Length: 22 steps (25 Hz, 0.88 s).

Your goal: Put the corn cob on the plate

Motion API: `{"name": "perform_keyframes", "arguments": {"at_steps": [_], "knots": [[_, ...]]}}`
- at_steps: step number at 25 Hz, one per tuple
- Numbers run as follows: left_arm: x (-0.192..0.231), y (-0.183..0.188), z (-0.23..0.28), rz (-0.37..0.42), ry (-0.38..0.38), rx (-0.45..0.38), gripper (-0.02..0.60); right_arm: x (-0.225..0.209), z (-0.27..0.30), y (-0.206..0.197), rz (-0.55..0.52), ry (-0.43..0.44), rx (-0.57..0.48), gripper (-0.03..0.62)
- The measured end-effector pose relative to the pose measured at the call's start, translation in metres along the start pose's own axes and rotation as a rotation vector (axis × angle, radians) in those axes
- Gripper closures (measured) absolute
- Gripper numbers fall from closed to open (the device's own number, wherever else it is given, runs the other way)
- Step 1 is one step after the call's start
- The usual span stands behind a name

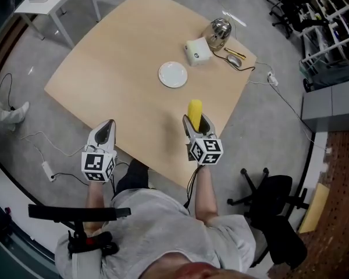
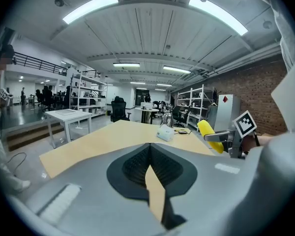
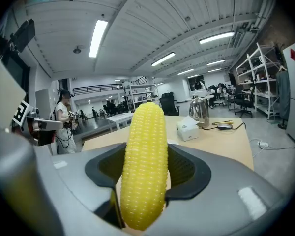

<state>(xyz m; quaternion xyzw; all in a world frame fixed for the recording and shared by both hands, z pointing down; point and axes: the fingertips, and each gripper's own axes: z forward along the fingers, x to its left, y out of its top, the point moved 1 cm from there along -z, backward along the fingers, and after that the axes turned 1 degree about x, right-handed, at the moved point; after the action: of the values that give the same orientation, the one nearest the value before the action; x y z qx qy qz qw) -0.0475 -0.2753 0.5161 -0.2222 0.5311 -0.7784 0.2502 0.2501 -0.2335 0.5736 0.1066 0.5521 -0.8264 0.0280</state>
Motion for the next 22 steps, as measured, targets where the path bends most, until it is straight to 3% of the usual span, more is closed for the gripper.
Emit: {"name": "perform_keyframes", "arguments": {"at_steps": [22], "knots": [[0.055, -0.043, 0.042, -0.099, 0.079, 0.090, 0.561, -0.040, 0.202, -0.001, -0.093, 0.058, 0.285, 0.342]]}}
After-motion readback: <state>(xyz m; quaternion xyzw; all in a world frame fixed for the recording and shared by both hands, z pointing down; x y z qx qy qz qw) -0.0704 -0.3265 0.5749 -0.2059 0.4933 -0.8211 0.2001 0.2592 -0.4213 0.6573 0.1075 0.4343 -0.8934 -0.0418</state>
